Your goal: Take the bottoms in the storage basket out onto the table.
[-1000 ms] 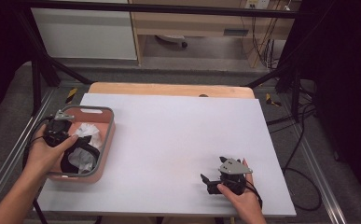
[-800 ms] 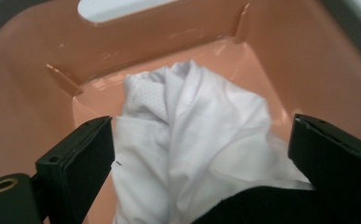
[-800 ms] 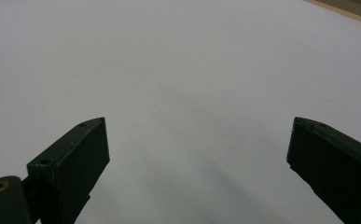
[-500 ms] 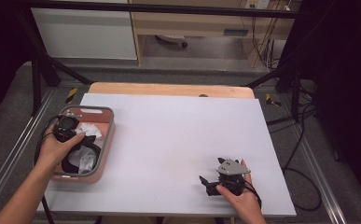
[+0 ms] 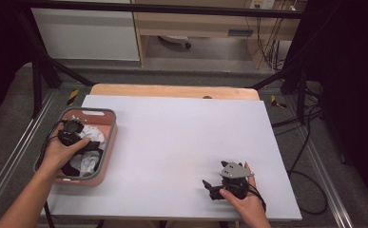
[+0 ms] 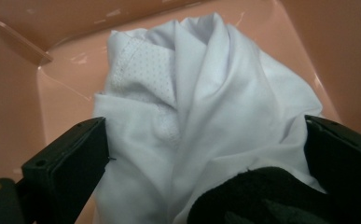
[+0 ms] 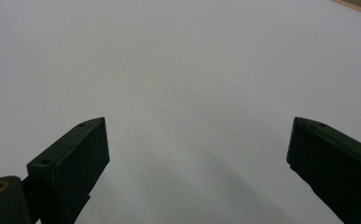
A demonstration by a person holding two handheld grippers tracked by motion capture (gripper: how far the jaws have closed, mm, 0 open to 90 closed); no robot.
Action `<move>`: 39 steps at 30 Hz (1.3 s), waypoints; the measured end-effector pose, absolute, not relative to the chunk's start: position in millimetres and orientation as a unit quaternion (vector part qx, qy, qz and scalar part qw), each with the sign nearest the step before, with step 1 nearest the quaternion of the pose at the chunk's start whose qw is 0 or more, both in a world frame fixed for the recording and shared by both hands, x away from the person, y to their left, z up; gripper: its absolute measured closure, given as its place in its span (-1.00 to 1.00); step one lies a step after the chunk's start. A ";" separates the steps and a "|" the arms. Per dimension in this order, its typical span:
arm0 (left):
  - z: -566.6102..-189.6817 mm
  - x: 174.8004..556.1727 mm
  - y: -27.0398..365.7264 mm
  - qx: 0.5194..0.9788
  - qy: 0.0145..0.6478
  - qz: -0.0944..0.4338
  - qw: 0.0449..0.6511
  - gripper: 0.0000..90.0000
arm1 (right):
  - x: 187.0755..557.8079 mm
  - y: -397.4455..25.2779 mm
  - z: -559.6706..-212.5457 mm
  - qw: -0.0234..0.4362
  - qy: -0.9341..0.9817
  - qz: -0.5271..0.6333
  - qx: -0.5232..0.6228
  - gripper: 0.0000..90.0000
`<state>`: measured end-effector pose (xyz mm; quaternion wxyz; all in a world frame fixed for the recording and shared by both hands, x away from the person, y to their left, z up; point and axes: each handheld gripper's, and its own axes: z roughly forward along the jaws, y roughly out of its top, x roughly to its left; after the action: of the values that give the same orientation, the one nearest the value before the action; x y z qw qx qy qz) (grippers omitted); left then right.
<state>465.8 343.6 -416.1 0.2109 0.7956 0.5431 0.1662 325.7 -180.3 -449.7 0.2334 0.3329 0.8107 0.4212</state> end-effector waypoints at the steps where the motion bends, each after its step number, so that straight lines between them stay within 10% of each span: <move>1: -417.2 466.1 343.5 0.795 0.545 0.165 0.209 -0.97 | 325.8 -180.2 -449.8 0.234 0.811 0.421 0.332 -0.87; 14: -424.0 469.0 344.5 0.792 0.557 0.152 0.201 -0.95 | 326.1 -180.0 -449.9 0.233 0.812 0.420 0.331 -0.87; 25: -416.3 461.8 343.5 0.798 0.536 0.139 0.238 0.18 | 325.7 -179.1 -449.7 0.232 0.813 0.420 0.329 -0.87; 39: -376.0 435.0 329.9 0.769 0.499 0.235 0.323 0.38 | 327.4 -181.7 -449.4 0.242 0.805 0.423 0.339 -0.87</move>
<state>435.0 329.9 -376.0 0.3229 0.7695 0.4986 0.2345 327.4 -181.7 -449.4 0.2424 0.3386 0.8049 0.4227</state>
